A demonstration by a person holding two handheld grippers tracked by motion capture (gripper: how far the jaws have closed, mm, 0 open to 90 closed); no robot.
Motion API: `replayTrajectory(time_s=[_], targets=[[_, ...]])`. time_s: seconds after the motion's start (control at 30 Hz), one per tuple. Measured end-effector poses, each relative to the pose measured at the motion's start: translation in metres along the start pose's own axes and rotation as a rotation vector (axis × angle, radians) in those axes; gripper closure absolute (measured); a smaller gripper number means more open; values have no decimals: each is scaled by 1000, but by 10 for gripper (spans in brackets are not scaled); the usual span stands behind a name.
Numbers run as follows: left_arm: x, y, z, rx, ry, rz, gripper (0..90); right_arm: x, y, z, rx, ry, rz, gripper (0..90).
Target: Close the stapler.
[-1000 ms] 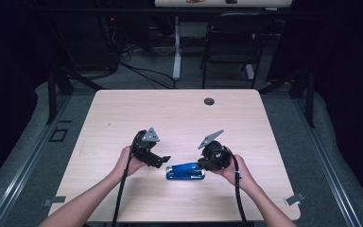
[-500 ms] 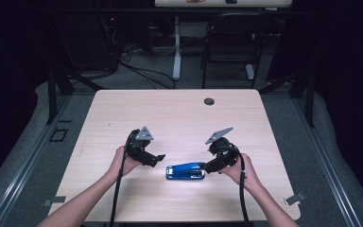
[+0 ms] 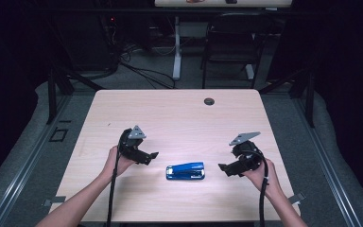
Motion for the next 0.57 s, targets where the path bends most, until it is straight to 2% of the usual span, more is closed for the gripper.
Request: replayTrajectory(time_s=[0.17, 0.23, 0.27, 0.3, 0.4, 0.43, 0.47, 0.57], targets=[[3, -2, -2, -16, -10, 2, 27, 20, 15, 12, 53, 5, -53, 67], [3, -2, -3, -19, -12, 4, 24, 26, 18, 14, 57, 1, -64, 68], [4, -2, -4, 0, -11, 10, 23, 35, 21, 17, 70, -8, -80, 71], [4, -2, -4, -19, -17, 2, 23, 38, 22, 17, 75, -12, -82, 71], [5, -1, -7, -2, -27, -5, 24, 48, 25, 19, 84, -36, -91, 69], [6, 0, -8, -13, -34, -11, 24, 51, 26, 19, 88, -44, -88, 66], [6, 0, -9, -2, -31, -8, 24, 53, 27, 20, 93, -51, -89, 64], [6, 1, -10, -7, -39, -14, 24, 56, 28, 17, 99, -71, -87, 46]])
Point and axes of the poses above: each handheld gripper's, and its own axes: z roughly backward along the jaws, x roughly out of its underside, y roughly to its right, the point moved 3 cm from there along -z, roughly forward along the jaws, and after that the axes turned 6 degrees about y, right-handed, at the moved point
